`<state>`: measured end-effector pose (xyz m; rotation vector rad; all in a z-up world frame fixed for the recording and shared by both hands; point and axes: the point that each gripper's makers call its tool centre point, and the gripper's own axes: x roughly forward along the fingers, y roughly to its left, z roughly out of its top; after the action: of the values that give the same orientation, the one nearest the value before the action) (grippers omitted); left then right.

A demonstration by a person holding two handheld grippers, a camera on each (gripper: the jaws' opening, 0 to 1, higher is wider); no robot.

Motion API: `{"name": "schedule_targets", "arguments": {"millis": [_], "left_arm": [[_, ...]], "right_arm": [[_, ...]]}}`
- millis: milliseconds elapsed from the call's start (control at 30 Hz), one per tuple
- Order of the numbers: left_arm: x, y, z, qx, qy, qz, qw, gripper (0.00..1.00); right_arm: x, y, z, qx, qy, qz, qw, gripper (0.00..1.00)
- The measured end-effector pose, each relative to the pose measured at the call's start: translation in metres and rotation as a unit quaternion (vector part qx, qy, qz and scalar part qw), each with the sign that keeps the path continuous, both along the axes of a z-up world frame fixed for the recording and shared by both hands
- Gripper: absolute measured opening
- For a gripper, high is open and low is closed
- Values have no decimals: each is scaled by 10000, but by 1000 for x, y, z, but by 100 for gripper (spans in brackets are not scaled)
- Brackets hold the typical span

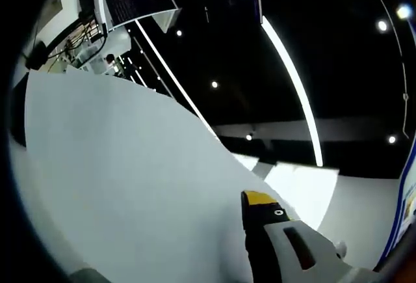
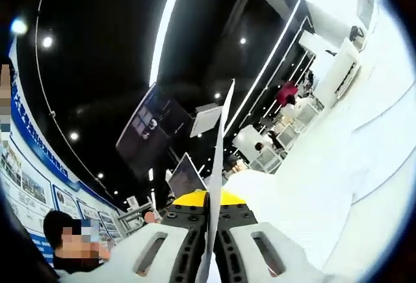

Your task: Organize the stack of printing papers by aligning and flattening the scattered papers on the table

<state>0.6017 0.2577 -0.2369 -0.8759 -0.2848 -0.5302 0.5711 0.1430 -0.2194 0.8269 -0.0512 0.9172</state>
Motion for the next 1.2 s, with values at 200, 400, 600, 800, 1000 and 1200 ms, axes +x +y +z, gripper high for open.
{"name": "schedule_targets", "arguments": {"millis": [200, 400, 600, 800, 1000, 1200], "left_arm": [[3, 4, -2, 3, 21, -8, 10000, 25], [2, 3, -2, 10, 18, -10, 10000, 25], [0, 1, -1, 17, 12, -15, 10000, 24], [2, 4, -2, -18, 24, -54, 10000, 22], [1, 1, -3, 70, 35, 14, 10000, 17], [1, -2, -5, 237, 57, 99, 9997, 12]], "right_arm": [[-3, 1, -2, -58, -63, -114, 9999, 0], [-7, 5, -3, -63, -42, -43, 10000, 0], [-7, 8, -8, -141, 16, -13, 9999, 0], [-6, 11, -11, -207, 42, 42, 9998, 1], [-9, 14, -13, -400, -83, 99, 9991, 1], [-7, 14, -16, -410, 21, 182, 9990, 4]]}}
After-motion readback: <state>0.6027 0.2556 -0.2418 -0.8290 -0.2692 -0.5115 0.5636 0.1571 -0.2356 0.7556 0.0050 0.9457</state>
